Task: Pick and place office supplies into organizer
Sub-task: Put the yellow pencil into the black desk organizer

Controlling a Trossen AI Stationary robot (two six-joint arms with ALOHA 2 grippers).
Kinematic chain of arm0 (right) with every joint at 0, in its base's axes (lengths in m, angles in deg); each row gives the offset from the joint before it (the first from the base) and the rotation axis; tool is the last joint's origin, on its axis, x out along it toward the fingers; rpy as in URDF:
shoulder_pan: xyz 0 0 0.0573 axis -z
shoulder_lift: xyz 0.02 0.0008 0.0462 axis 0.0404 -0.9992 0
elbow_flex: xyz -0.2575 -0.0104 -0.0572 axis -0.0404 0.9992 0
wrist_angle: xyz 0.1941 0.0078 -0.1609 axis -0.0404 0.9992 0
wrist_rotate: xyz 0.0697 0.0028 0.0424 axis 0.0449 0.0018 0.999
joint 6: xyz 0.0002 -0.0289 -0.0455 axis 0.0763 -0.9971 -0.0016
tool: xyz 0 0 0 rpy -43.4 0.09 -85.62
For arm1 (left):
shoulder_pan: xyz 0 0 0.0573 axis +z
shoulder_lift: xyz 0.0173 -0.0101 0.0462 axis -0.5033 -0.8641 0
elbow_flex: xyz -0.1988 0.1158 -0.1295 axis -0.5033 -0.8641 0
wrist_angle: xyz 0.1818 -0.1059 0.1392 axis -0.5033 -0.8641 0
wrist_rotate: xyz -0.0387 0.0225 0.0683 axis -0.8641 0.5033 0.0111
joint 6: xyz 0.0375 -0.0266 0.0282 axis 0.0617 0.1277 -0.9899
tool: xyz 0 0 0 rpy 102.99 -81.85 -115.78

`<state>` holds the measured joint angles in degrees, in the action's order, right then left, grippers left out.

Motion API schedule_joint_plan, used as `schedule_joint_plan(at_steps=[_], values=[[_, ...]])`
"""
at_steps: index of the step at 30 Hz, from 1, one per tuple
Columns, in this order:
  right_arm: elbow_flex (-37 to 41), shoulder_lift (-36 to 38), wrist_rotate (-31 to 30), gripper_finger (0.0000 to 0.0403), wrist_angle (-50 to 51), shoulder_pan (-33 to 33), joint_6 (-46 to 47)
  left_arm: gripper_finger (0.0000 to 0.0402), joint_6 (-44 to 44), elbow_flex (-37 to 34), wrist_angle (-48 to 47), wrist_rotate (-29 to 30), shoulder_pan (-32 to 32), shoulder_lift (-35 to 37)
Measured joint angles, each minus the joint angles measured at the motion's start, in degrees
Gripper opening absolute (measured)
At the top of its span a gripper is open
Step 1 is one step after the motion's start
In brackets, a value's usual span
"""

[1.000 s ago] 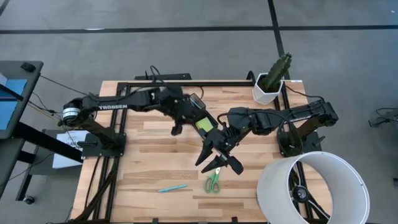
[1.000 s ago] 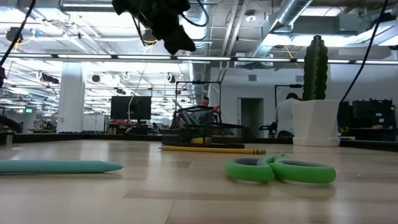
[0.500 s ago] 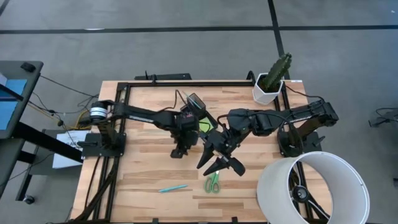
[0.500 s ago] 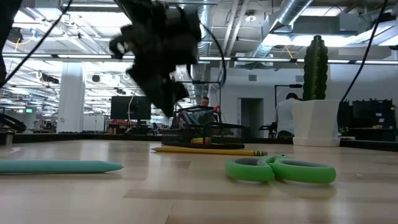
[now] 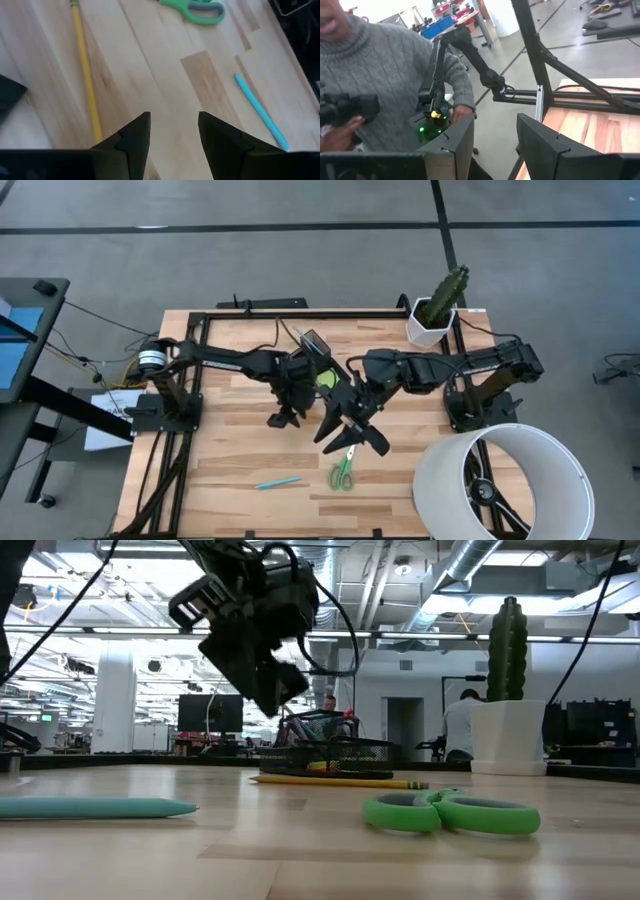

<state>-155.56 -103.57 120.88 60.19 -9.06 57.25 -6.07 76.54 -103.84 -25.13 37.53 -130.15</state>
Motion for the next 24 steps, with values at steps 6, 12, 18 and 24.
schedule_joint_plan(at_steps=[6, 12, 18, 24], values=[[0.0, 0.0, 0.0, 0.0142, -1.3, 2.0, 1.6, 0.0158, -0.4, -10.3, 3.4, 4.1, 4.4, 8.8], [0.0, 0.0, -1.0, 0.0139, -2.2, 4.8, 1.6, 0.0158, 11.2, -28.8, 30.8, 4.2, 8.6, 20.8], [0.0, 0.0, -2.0, 0.0137, -2.8, 6.1, 1.6, 0.0158, 20.7, -41.4, 65.3, 13.1, 6.1, 21.6], [0.0, 0.0, -3.2, 0.0134, -3.9, 6.2, 1.6, 0.0158, 20.1, -43.0, 67.0, 16.5, 3.6, 14.7]])
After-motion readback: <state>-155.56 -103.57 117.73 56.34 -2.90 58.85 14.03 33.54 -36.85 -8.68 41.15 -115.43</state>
